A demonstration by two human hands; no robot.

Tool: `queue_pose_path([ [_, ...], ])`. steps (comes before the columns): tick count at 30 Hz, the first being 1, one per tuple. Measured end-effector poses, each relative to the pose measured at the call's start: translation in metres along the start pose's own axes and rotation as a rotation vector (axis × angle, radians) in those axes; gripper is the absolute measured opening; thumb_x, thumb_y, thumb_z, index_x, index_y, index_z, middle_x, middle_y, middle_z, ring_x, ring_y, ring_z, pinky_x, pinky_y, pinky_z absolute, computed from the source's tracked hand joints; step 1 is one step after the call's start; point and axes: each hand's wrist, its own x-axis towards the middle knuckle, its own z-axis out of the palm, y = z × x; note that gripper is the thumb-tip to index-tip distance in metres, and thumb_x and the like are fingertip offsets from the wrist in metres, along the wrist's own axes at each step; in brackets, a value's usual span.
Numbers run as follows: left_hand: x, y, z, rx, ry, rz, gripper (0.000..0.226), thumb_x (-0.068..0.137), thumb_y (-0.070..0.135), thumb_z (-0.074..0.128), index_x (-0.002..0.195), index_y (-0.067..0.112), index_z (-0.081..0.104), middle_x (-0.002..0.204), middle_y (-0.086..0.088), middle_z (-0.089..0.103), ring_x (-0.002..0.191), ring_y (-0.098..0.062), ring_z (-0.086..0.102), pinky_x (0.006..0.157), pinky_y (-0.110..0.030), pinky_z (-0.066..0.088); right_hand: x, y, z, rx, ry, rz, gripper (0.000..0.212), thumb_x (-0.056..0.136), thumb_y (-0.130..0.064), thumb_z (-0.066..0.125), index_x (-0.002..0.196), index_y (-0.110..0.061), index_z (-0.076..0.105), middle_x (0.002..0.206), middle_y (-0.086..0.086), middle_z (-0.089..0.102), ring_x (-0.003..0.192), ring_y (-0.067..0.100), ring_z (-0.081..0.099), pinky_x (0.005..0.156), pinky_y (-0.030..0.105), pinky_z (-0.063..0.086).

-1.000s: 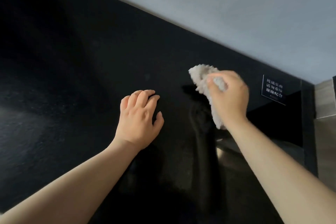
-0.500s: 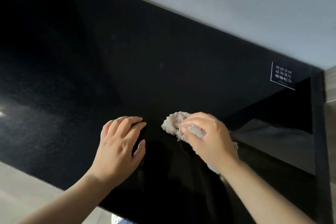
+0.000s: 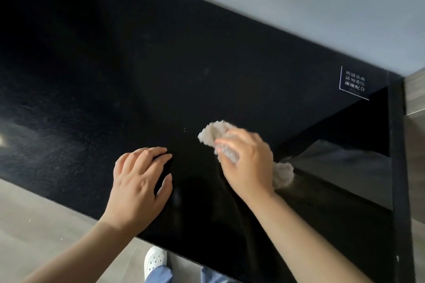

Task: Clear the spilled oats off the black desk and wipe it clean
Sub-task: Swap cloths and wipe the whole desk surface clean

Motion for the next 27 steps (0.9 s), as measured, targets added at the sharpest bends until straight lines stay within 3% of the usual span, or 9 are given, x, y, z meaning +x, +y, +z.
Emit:
queue_pose_path([
  [3,-0.011,-0.011,-0.005,0.000,-0.012,-0.005,0.041,0.089,0.036,0.044,0.114,0.013,0.067,0.122,0.001,0.059,0.115,-0.022,0.052,0.105,-0.040,0.030,-0.015,-0.006,-0.013,0.151,-0.068,0.007,0.013,0.081,-0.023,0.072,0.091,-0.031,0.075,0.100,-0.019,0.066,0.096,0.005,0.058,0.081,0.027,0.050],
  [5,-0.016,-0.019,-0.008,-0.002,-0.013,-0.006,0.041,0.089,0.035,0.043,0.115,0.013,0.067,0.123,0.001,0.059,0.116,-0.021,0.051,0.104,-0.042,0.032,0.008,-0.004,-0.018,0.214,0.091,0.111,0.010,0.085,-0.023,0.070,0.093,-0.027,0.074,0.100,-0.016,0.065,0.097,0.008,0.059,0.084,0.029,0.049],
  [7,-0.020,-0.024,-0.010,-0.001,-0.007,0.000,0.041,0.089,0.035,0.044,0.114,0.012,0.067,0.123,0.000,0.059,0.116,-0.022,0.051,0.104,-0.042,0.032,0.044,-0.004,-0.012,0.175,0.236,0.232,0.012,0.087,-0.026,0.065,0.096,-0.026,0.073,0.105,-0.014,0.063,0.100,0.010,0.058,0.079,0.029,0.047],
  [10,-0.028,-0.029,-0.013,0.004,-0.001,-0.016,0.041,0.090,0.036,0.043,0.114,0.013,0.067,0.123,0.000,0.059,0.116,-0.022,0.051,0.104,-0.042,0.032,0.080,-0.017,0.018,-0.026,0.213,0.375,0.017,0.089,-0.028,0.058,0.099,-0.030,0.072,0.114,-0.014,0.061,0.103,0.014,0.054,0.068,0.027,0.034],
  [13,-0.036,-0.033,-0.015,-0.011,0.007,-0.035,0.041,0.090,0.036,0.043,0.115,0.013,0.067,0.123,0.000,0.059,0.116,-0.021,0.051,0.104,-0.042,0.032,0.063,-0.040,0.039,-0.124,0.138,0.233,0.018,0.089,-0.026,0.058,0.101,-0.031,0.071,0.115,-0.015,0.061,0.102,0.012,0.052,0.072,0.024,0.027],
  [18,-0.043,-0.046,-0.016,-0.091,0.008,-0.029,0.041,0.091,0.034,0.042,0.116,0.012,0.066,0.124,0.001,0.057,0.118,-0.020,0.050,0.106,-0.036,0.031,-0.006,-0.061,0.034,0.038,-0.115,-0.160,0.012,0.081,-0.024,0.067,0.089,-0.030,0.074,0.103,-0.015,0.067,0.096,0.008,0.057,0.077,0.019,0.038],
  [21,-0.046,-0.051,-0.018,-0.133,0.031,-0.017,0.041,0.092,0.032,0.043,0.116,0.009,0.066,0.123,-0.001,0.057,0.116,-0.021,0.050,0.105,-0.037,0.036,-0.046,-0.061,0.011,0.171,-0.316,-0.194,0.010,0.079,-0.022,0.069,0.084,-0.028,0.075,0.095,-0.017,0.067,0.094,0.001,0.058,0.078,0.022,0.047],
  [24,-0.046,-0.053,-0.013,-0.130,0.071,0.017,0.039,0.092,0.029,0.044,0.115,0.006,0.066,0.121,-0.004,0.058,0.114,-0.024,0.051,0.102,-0.040,0.038,-0.041,-0.052,-0.009,0.354,-0.105,0.006,0.009,0.082,-0.020,0.069,0.087,-0.025,0.075,0.094,-0.016,0.068,0.097,0.005,0.062,0.085,0.025,0.050],
  [27,-0.049,-0.054,-0.009,-0.110,0.119,0.033,0.037,0.091,0.026,0.046,0.112,0.004,0.067,0.120,-0.006,0.060,0.113,-0.025,0.052,0.102,-0.040,0.038,0.006,-0.047,-0.006,0.241,0.206,0.240,0.012,0.087,-0.023,0.064,0.095,-0.025,0.073,0.105,-0.014,0.065,0.105,0.010,0.059,0.084,0.024,0.044],
])
